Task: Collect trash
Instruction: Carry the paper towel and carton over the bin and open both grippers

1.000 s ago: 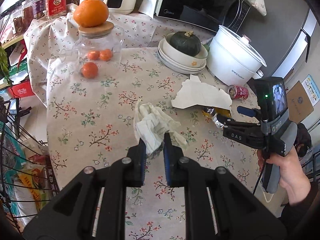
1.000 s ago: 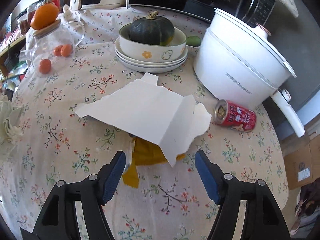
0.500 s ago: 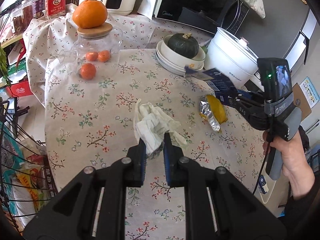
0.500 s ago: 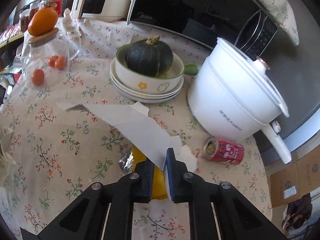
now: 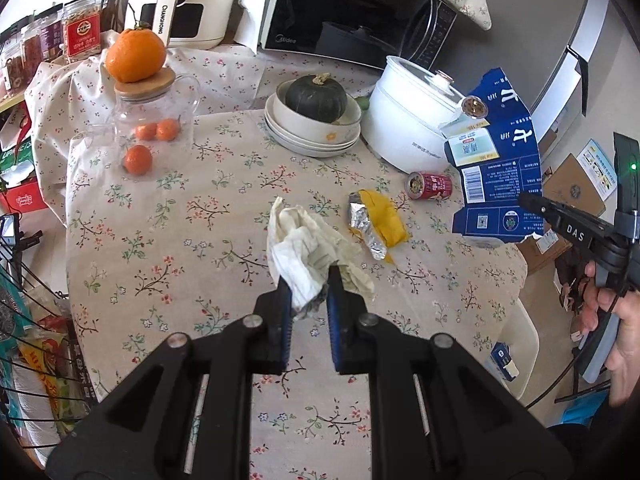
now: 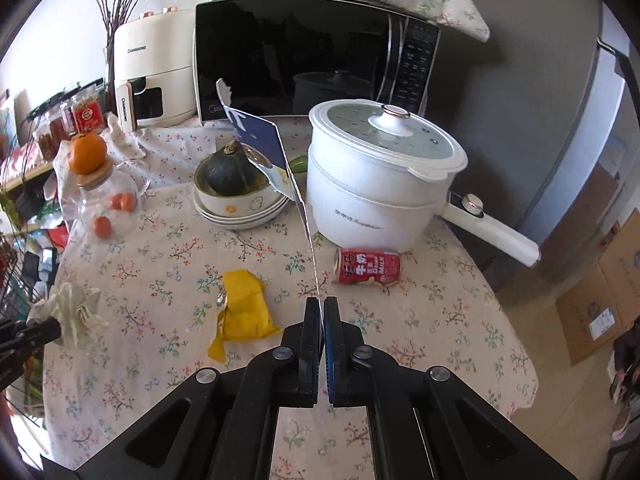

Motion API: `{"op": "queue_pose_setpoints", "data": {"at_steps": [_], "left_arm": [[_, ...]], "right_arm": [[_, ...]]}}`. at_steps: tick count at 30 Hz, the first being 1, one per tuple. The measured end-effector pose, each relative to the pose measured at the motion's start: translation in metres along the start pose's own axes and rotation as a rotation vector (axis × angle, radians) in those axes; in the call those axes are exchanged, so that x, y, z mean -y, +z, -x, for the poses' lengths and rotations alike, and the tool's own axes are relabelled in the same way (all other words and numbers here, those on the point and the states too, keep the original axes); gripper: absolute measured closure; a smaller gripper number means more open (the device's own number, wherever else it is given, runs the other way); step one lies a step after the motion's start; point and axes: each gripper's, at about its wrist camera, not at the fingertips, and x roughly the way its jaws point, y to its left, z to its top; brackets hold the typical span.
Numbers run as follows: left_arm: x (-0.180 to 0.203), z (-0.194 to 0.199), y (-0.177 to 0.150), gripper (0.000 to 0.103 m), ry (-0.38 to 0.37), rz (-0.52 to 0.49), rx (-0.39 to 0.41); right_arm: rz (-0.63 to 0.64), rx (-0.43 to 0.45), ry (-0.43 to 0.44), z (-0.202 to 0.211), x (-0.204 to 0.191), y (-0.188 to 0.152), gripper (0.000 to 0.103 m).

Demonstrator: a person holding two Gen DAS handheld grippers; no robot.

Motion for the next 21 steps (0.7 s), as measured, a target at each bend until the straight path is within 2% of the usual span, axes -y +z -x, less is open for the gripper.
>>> {"op": "queue_pose_setpoints", "data": {"at_steps": [9, 13, 21], "left_arm": [[0.047, 0.003, -0.019, 0.086, -0.021, -0.088, 0.009], [0.068, -0.005, -0.028, 0.086, -0.028, -0.137, -0.012], [0.107, -0.021, -0.045, 0.086, -0.058, -0.236, -0.054]], "right_arm": [[-0.104, -0.015, 0.025, 0.031, 0.052, -0.059, 0.100], [-0.137, -0.063, 0.035, 0.035, 0.070, -0.078, 0.100], [-0.167, -0.080, -0.015, 0.058, 0.115, -0.111, 0.100]]}}
